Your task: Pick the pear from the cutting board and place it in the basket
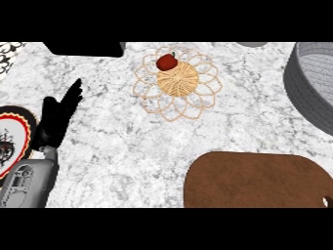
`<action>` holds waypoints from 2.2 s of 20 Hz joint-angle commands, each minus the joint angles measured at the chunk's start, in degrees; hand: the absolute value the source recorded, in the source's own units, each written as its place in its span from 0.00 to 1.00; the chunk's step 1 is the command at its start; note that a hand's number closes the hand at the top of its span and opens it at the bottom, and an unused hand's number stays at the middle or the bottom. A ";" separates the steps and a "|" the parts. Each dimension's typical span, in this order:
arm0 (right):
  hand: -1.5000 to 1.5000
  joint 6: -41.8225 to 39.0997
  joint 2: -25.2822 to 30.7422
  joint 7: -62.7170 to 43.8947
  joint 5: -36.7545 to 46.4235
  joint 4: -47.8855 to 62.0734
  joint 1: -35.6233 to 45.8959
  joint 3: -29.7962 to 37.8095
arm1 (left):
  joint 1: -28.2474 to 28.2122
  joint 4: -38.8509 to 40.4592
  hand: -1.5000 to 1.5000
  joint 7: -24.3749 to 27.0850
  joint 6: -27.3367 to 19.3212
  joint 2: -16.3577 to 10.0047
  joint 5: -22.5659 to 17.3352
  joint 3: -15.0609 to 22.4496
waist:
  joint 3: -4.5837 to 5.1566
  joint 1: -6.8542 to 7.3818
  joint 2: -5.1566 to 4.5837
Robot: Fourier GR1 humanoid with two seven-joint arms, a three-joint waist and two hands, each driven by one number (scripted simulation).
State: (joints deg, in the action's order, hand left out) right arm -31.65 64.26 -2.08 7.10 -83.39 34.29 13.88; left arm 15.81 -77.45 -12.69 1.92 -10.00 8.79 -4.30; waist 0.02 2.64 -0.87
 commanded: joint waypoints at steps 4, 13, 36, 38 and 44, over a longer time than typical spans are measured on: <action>1.00 6.57 0.24 17.85 12.75 22.90 6.63 -4.83 | -0.63 -1.58 0.50 -0.56 1.06 -0.13 -0.96 -0.13 | -0.09 1.07 -0.15; 1.00 10.12 -2.88 36.31 21.61 44.17 15.22 -10.56 | -1.12 0.42 0.50 1.31 0.21 1.14 0.66 1.18 | -0.11 1.00 -0.41; 0.00 12.09 -10.78 43.72 19.70 74.06 26.10 -1.85 | -0.50 -0.29 0.50 0.63 0.71 0.09 0.03 -0.28 | -0.24 0.56 -0.48; 0.00 12.81 -9.82 41.24 17.59 75.06 27.64 0.64 | -0.43 -2.06 0.50 -0.77 0.60 0.91 -0.08 0.45 | -0.23 0.61 -0.30; 0.00 13.44 -3.68 38.84 13.80 78.58 26.21 5.37 | -0.66 -1.80 0.50 0.45 1.80 0.01 -1.17 -0.50 | -0.35 1.00 -0.89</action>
State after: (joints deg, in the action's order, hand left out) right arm -18.50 57.82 38.91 23.11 -6.98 60.55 16.50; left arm 15.03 -79.20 -12.61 3.26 -9.86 8.32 -4.35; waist -0.28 3.38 -1.47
